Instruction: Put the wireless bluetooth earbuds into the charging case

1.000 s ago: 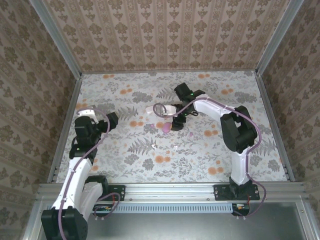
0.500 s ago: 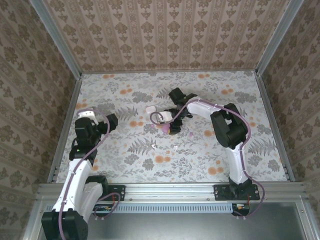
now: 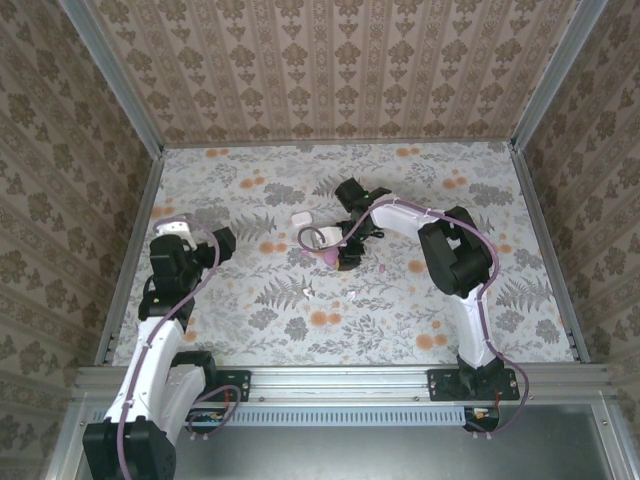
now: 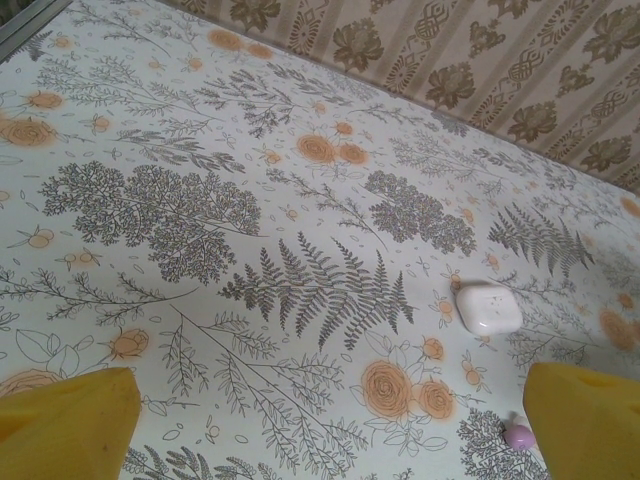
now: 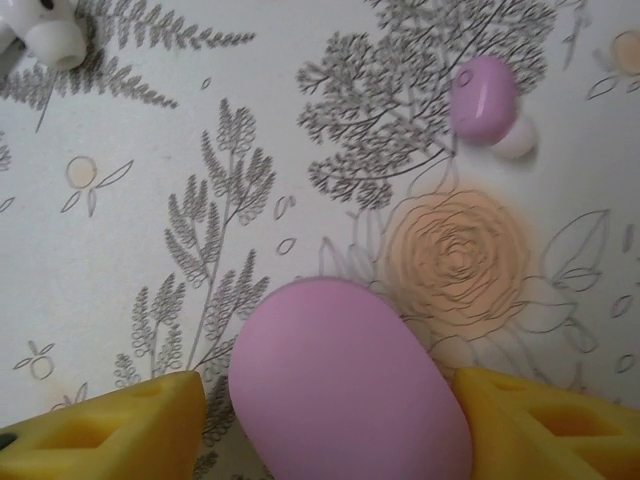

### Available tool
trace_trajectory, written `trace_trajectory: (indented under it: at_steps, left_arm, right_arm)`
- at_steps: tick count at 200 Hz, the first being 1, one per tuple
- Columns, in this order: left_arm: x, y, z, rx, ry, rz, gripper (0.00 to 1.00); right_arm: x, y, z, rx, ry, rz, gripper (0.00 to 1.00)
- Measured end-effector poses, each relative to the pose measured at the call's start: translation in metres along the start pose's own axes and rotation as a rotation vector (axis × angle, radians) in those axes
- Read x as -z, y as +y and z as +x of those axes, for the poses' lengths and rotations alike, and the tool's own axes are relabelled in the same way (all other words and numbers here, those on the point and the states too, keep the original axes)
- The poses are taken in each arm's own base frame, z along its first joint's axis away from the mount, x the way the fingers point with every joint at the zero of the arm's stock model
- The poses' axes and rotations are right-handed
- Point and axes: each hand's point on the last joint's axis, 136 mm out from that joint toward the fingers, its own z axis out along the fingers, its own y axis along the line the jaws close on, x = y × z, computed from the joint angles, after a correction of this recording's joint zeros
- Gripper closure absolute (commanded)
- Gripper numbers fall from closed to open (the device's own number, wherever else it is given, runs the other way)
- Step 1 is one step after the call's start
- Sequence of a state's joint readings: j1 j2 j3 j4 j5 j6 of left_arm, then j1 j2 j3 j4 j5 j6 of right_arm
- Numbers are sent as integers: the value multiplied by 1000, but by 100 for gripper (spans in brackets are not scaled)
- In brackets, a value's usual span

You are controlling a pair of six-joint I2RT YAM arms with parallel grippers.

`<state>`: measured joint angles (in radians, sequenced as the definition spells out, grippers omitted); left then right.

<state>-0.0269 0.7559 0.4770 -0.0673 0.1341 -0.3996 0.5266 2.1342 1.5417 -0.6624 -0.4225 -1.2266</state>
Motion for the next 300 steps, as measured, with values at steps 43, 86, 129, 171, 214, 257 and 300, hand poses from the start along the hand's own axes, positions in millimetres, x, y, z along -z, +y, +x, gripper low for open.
trace_trajectory:
  at_steps: [43,86,129,171,214,257,300]
  left_arm:
    - [-4,2,4,3,19,-6,0]
    - [-8,2,7,5,35,0,0]
    - [-12,1,13,6,60,6,0]
    - [-12,0,13,7,60,8,0]
    - [-12,-2,14,17,65,19,3]
    - [-15,-19,22,71,111,97,9]
    - [-22,-80,33,113,233,278,13]
  right_arm:
    - [1,24,12,-44,30,-25,34]
    - [3,27,12,-68,30,-6,34]
    - [0,22,5,-76,34,22,35]
    - [-1,20,4,-78,41,32,46]
    - [0,14,5,-123,48,61,56]
    - [25,7,-9,-150,-2,150,57]
    - [111,-4,-53,-175,-187,375,57]
